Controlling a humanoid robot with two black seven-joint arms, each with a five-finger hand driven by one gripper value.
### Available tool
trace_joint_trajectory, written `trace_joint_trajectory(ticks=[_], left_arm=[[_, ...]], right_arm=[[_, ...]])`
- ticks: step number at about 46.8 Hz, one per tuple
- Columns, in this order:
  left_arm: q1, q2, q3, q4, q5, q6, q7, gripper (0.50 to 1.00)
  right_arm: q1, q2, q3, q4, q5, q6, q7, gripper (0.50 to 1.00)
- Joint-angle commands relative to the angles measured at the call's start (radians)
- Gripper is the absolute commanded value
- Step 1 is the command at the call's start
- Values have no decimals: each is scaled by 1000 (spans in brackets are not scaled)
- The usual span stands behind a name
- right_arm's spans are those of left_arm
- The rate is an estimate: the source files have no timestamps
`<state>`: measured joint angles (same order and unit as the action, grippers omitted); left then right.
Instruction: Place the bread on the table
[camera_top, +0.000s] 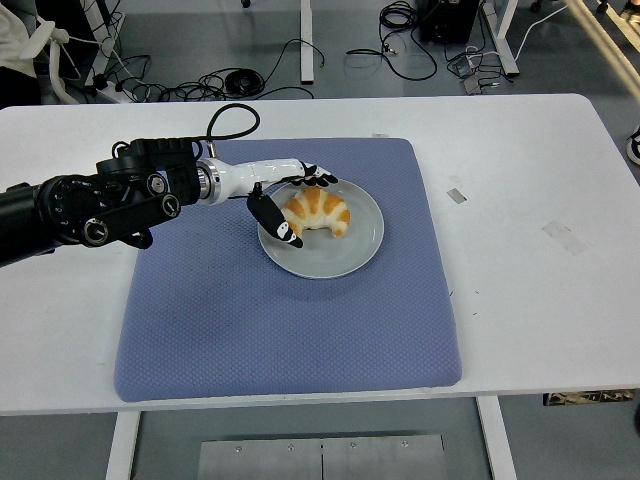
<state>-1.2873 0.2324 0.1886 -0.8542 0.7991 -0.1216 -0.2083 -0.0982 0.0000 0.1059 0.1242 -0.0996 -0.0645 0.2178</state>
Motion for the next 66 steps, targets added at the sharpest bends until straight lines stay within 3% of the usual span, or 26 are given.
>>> trace_joint_trajectory(ticks=[1, 15, 25, 38, 43, 46, 66], left_arm=[[6, -7, 0, 0, 0, 8, 0, 880], [13, -13, -1, -2, -1, 34, -3, 818], [14, -27, 2, -2, 0, 56, -3, 687], [14, -27, 3, -2, 0, 56, -3, 671], [14, -28, 8, -2, 2, 56, -3, 596], [11, -27, 12, -2, 3, 56, -3, 500], [-23, -13, 3, 23, -5, 59, 1, 500]], right_arm=[[0, 0, 0, 0, 0, 0, 0, 1000], [0, 0, 0, 0, 0, 0, 0, 1000], [0, 0, 0, 0, 0, 0, 0, 1000], [0, 0, 0, 0, 0, 0, 0, 1000], [0, 0, 0, 0, 0, 0, 0, 1000], [0, 0, 0, 0, 0, 0, 0, 1000], [0, 0, 0, 0, 1, 0, 0, 1000]])
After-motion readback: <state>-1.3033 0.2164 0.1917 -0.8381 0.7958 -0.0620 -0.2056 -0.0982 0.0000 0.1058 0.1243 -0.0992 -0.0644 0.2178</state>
